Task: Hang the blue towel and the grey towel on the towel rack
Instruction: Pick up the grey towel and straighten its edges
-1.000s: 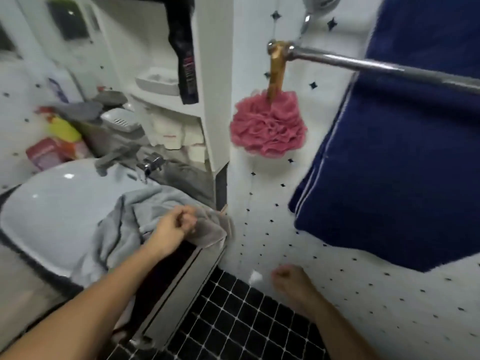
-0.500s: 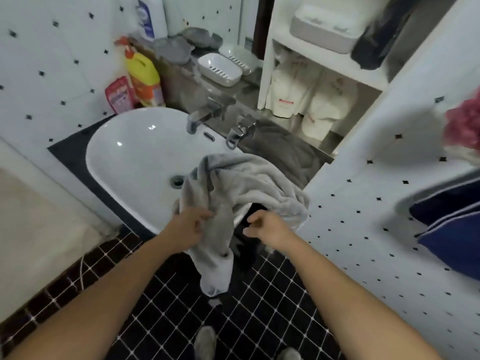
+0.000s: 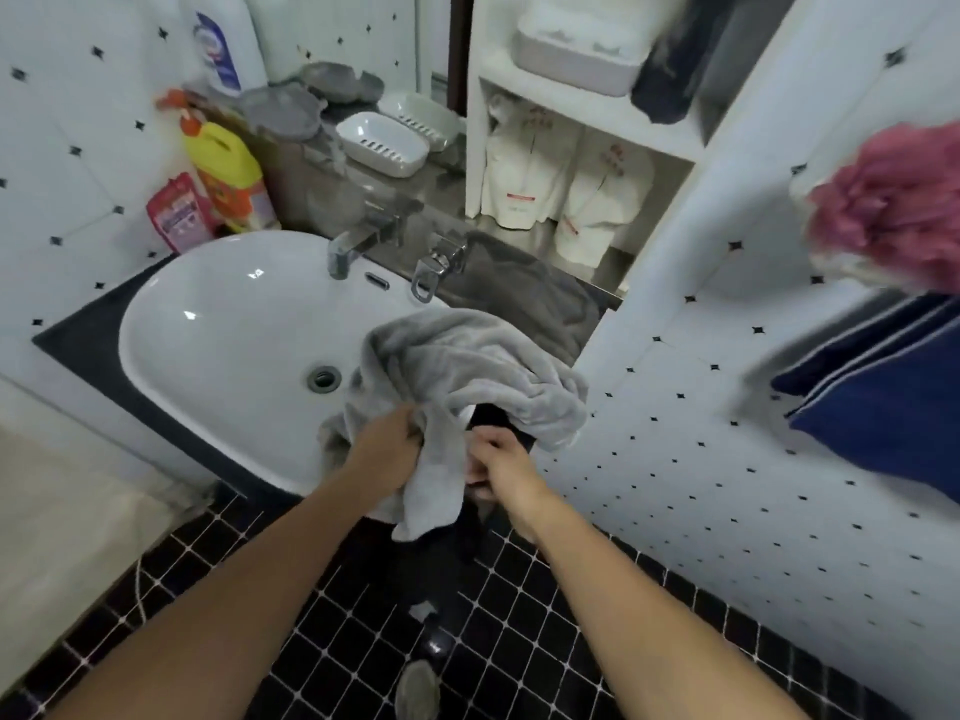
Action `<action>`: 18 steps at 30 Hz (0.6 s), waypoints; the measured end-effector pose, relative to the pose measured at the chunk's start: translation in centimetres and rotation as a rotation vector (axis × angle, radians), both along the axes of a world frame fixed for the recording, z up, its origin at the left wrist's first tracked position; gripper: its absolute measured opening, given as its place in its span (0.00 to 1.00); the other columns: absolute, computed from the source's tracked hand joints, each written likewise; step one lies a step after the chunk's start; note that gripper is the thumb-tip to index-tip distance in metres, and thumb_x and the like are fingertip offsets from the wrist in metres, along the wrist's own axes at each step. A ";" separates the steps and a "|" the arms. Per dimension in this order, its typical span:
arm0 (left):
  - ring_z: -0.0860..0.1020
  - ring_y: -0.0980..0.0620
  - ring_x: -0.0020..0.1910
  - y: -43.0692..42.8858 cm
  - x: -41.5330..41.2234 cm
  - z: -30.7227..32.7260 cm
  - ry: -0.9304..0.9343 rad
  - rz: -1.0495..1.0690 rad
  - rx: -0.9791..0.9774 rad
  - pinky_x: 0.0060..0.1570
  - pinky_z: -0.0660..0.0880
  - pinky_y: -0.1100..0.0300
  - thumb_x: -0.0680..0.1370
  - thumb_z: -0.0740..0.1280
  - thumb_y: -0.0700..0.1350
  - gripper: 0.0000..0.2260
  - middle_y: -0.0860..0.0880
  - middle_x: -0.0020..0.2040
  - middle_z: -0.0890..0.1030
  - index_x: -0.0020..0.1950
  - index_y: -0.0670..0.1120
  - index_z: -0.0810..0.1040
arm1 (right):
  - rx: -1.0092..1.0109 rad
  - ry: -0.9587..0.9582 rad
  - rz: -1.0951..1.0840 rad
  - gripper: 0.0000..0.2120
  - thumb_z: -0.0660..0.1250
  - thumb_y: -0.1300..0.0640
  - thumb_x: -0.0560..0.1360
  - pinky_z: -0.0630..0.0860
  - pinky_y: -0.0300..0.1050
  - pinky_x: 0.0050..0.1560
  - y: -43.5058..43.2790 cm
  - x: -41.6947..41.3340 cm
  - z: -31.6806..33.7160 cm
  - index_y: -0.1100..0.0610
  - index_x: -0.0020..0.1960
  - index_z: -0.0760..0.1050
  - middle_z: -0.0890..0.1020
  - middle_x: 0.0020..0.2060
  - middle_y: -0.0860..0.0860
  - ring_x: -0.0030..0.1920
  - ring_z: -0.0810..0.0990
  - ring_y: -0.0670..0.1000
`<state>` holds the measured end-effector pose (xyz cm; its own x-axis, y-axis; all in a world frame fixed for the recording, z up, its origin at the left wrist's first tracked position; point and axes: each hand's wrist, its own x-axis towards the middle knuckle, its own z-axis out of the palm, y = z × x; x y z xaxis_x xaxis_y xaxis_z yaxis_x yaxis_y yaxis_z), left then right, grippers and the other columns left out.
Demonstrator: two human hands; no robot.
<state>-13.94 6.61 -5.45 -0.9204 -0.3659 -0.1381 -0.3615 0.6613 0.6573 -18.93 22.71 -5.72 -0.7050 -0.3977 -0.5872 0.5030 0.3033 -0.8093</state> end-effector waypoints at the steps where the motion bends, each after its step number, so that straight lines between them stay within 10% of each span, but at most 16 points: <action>1: 0.77 0.44 0.35 1.8 -0.7 1.5 0.101 0.041 0.012 0.37 0.68 0.57 0.79 0.63 0.41 0.10 0.51 0.34 0.77 0.38 0.51 0.73 | -0.080 0.001 -0.011 0.19 0.67 0.46 0.77 0.79 0.42 0.46 1.4 0.0 1.4 0.51 0.65 0.70 0.83 0.46 0.49 0.43 0.83 0.44; 2: 0.76 0.44 0.32 3.6 -1.4 2.8 0.166 0.038 0.038 0.30 0.67 0.60 0.78 0.63 0.41 0.13 0.52 0.32 0.74 0.36 0.53 0.70 | -0.136 0.037 -0.011 0.23 0.69 0.43 0.75 0.81 0.48 0.52 2.9 0.2 2.7 0.49 0.66 0.70 0.83 0.51 0.49 0.50 0.83 0.46; 3: 0.77 0.41 0.34 5.4 -2.2 4.1 0.147 0.002 0.094 0.45 0.66 0.67 0.79 0.63 0.41 0.12 0.50 0.33 0.76 0.36 0.51 0.73 | -0.165 0.090 -0.024 0.25 0.72 0.44 0.73 0.81 0.52 0.55 4.4 0.6 4.0 0.47 0.67 0.70 0.82 0.54 0.49 0.55 0.83 0.49; 4: 0.79 0.38 0.41 7.2 -2.8 5.3 0.090 -0.039 0.143 0.40 0.74 0.53 0.80 0.62 0.41 0.10 0.44 0.38 0.81 0.40 0.45 0.77 | -0.176 0.155 -0.053 0.27 0.75 0.48 0.71 0.81 0.54 0.56 6.0 1.0 5.3 0.47 0.67 0.70 0.82 0.54 0.50 0.55 0.83 0.51; 8: 0.80 0.36 0.49 14.8 -3.9 9.9 0.044 -0.140 0.174 0.45 0.74 0.52 0.78 0.61 0.41 0.09 0.34 0.47 0.82 0.42 0.38 0.77 | -0.104 0.387 -0.238 0.22 0.74 0.64 0.72 0.83 0.48 0.48 13.4 2.8 10.1 0.53 0.63 0.73 0.83 0.49 0.54 0.46 0.84 0.49; 13: 0.80 0.44 0.46 25.9 -1.6 16.9 0.175 -0.410 0.045 0.41 0.73 0.53 0.70 0.68 0.58 0.11 0.46 0.44 0.82 0.41 0.51 0.74 | -0.204 0.329 -0.532 0.12 0.72 0.64 0.71 0.80 0.64 0.55 26.8 5.0 15.9 0.65 0.53 0.79 0.83 0.50 0.68 0.50 0.84 0.65; 18: 0.77 0.45 0.58 35.0 1.4 19.3 0.357 -0.439 -0.272 0.51 0.74 0.51 0.73 0.69 0.47 0.22 0.50 0.62 0.77 0.66 0.56 0.70 | -0.441 0.258 -0.739 0.04 0.77 0.58 0.66 0.82 0.46 0.35 38.1 8.2 20.8 0.59 0.39 0.86 0.86 0.38 0.59 0.38 0.87 0.56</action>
<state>-12.51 41.61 13.87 -0.9650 0.0782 0.2504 0.1928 0.8588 0.4747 -10.71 60.84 15.13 -0.9592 0.0577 -0.2767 0.2334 -0.3907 -0.8905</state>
